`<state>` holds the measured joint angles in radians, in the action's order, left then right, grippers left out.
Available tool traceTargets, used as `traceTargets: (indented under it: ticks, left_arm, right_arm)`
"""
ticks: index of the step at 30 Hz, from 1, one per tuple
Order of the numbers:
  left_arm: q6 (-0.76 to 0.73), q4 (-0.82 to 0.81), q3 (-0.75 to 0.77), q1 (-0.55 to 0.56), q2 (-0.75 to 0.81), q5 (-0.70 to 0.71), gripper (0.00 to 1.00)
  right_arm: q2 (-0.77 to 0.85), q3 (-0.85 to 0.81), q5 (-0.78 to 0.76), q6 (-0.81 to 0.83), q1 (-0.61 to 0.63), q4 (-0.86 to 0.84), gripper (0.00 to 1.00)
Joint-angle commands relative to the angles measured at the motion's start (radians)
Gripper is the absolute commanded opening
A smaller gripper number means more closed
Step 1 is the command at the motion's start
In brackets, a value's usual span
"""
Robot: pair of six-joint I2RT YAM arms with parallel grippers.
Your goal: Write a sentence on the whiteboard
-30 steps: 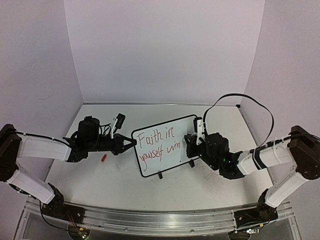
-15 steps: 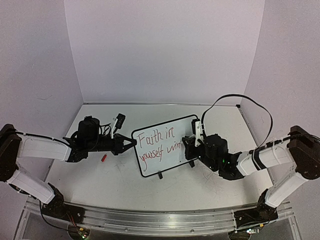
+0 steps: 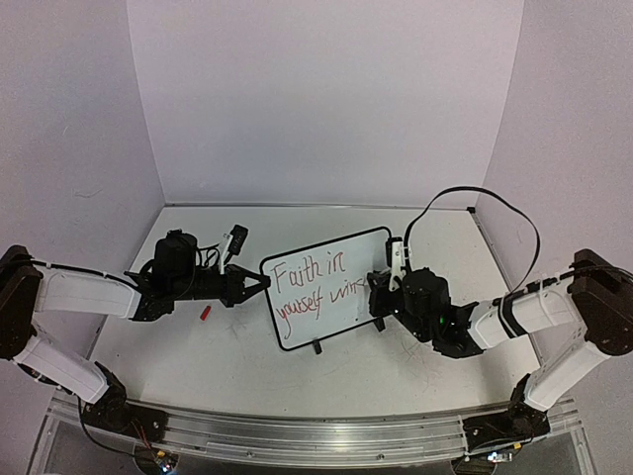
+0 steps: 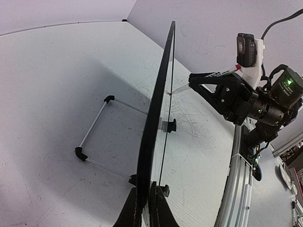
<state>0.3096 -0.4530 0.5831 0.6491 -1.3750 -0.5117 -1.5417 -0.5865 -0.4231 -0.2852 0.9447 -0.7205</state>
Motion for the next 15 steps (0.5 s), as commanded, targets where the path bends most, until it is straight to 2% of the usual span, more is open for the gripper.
traceTargets:
  ticks: [1, 15]
  left_arm:
    - [-0.05, 0.007, 0.018, 0.003, 0.019, 0.024, 0.0]
    - [-0.049, 0.008, 0.02, 0.003, 0.016, 0.024, 0.0]
  right_arm:
    - [-0.007, 0.002, 0.02, -0.029, 0.002, 0.03, 0.0]
    - [-0.018, -0.022, 0.029, -0.02, 0.019, -0.013, 0.0]
